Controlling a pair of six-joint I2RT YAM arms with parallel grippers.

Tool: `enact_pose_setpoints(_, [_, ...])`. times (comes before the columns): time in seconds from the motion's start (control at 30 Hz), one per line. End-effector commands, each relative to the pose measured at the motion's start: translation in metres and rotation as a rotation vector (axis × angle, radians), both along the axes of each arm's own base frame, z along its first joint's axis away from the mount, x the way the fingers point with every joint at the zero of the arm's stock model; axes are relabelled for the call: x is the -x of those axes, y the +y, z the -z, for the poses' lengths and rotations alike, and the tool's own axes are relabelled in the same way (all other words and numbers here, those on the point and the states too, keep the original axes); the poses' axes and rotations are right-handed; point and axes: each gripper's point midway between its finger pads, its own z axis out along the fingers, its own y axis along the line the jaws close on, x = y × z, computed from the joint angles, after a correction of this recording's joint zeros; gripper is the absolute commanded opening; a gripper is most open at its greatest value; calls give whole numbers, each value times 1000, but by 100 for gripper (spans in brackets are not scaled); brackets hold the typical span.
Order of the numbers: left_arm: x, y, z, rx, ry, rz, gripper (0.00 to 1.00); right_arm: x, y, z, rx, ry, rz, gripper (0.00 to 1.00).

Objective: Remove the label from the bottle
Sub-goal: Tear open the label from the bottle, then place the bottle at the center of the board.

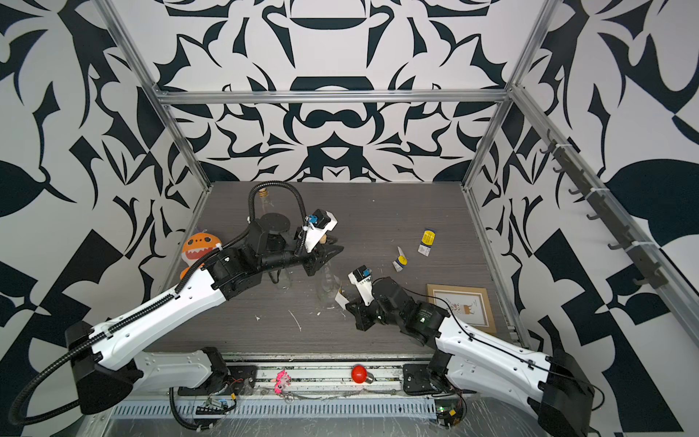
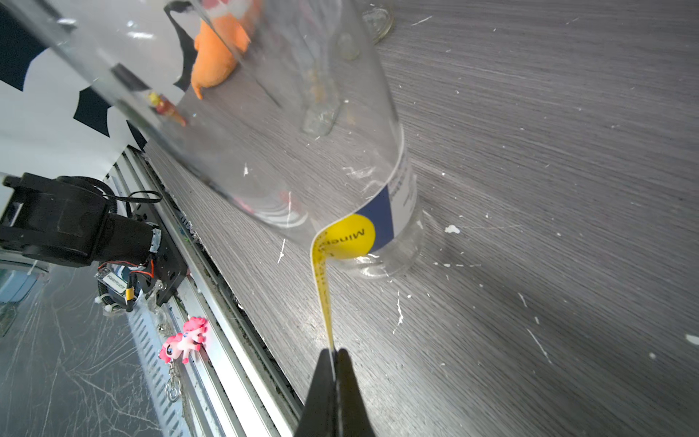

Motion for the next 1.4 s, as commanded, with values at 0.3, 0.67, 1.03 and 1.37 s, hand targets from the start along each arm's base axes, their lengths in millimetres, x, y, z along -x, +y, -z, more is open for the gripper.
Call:
enact_pose_setpoints(0.3, [16,12,-33,41,-95,104,0,-11,-2,-16,-2,-24,-31,0])
enact_pose_setpoints(0.67, [29,15,-40,84,-91,165,0,-30,2,-19,2,-35,-45,0])
enact_pose_setpoints(1.03, [39,7,-26,115,-100,244,0,-36,2,-21,-8,-50,-52,0])
enact_pose_setpoints(1.37, [36,6,-14,90,-153,251,0,-27,-10,-8,27,-30,-45,0])
